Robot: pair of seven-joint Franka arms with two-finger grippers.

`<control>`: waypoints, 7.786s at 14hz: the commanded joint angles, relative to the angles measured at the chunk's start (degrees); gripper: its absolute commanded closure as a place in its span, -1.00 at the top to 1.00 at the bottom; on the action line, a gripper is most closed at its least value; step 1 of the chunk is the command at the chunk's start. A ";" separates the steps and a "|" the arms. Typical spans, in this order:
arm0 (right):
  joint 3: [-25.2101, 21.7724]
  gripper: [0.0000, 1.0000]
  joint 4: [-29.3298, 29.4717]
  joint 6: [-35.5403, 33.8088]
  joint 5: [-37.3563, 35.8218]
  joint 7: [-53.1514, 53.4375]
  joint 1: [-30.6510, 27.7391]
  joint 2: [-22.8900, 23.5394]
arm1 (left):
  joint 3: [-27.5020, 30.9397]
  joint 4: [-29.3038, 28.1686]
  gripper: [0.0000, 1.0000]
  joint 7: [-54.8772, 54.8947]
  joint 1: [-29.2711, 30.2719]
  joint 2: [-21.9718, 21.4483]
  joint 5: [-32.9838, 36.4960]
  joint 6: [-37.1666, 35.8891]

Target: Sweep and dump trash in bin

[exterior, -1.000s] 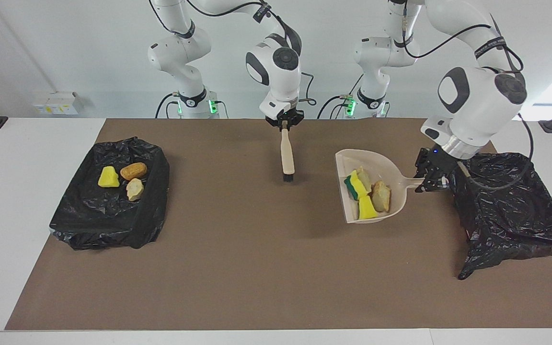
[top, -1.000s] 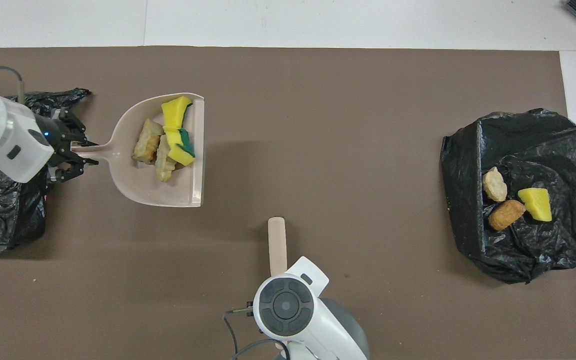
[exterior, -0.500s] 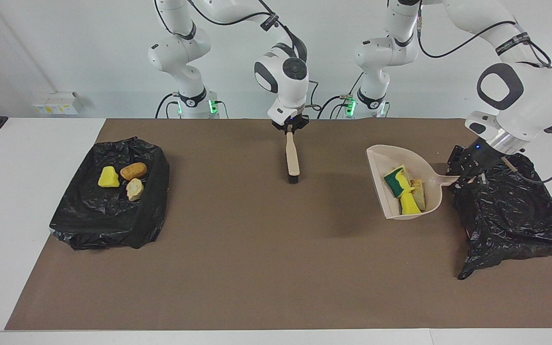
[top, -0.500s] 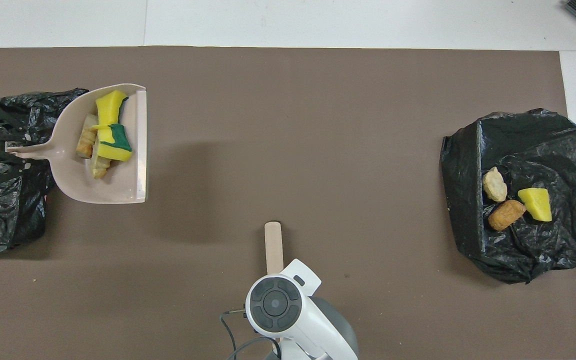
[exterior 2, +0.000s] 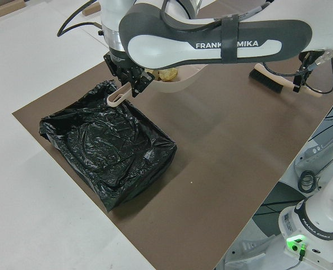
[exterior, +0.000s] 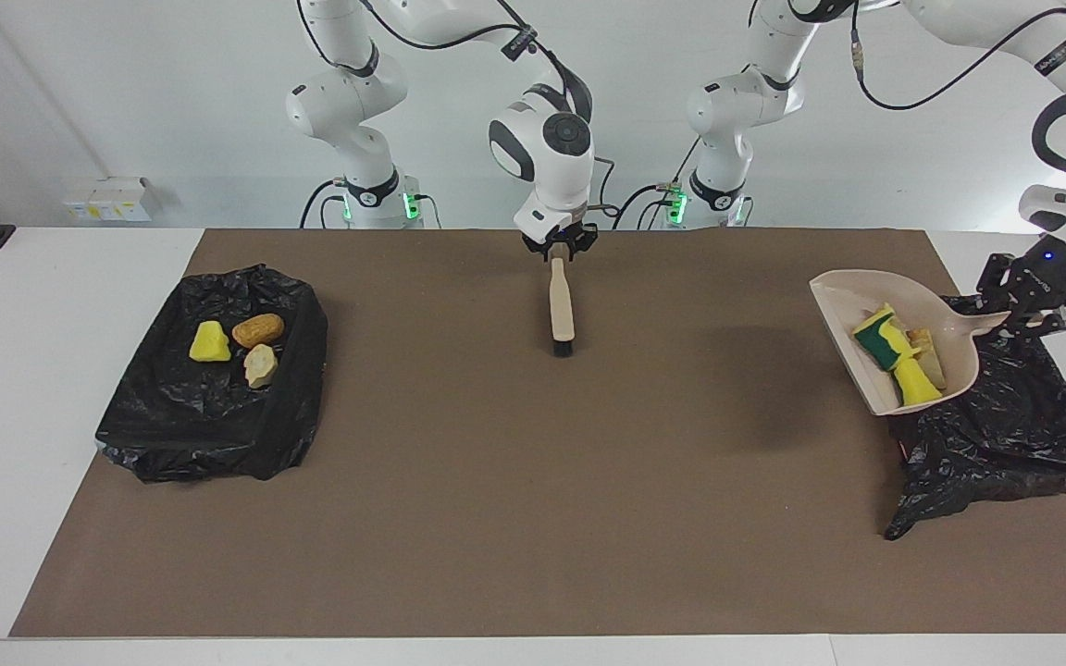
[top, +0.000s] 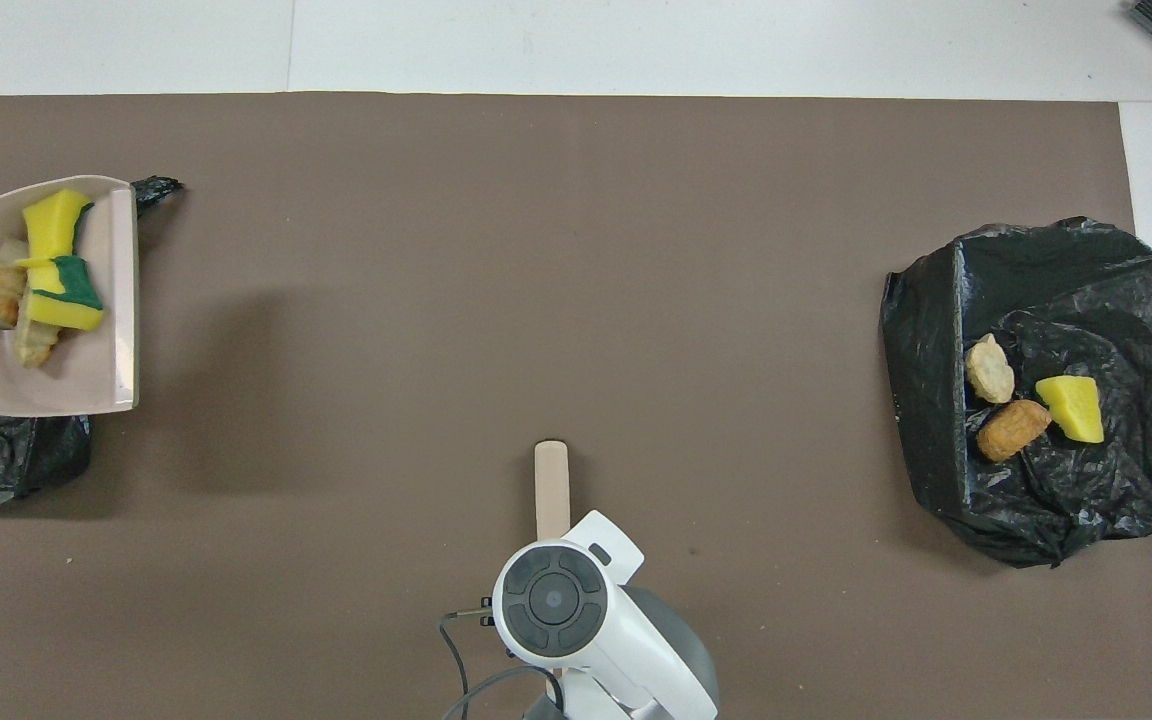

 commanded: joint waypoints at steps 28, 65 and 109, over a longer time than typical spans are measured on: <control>-12.44 1.00 33.85 -33.79 -9.68 -37.54 -38.77 -8.86 | -1.38 -6.67 -1.00 -29.04 -10.26 -7.98 62.75 7.87; -18.76 1.00 33.58 -36.94 -8.72 -41.78 -33.15 -10.01 | -0.85 6.88 -0.51 -143.40 -56.49 20.41 4.44 8.47; -19.12 1.00 27.26 -35.38 -11.35 -42.40 -33.15 -14.14 | 3.98 1.87 1.00 -96.11 -22.75 -11.93 2.95 -17.19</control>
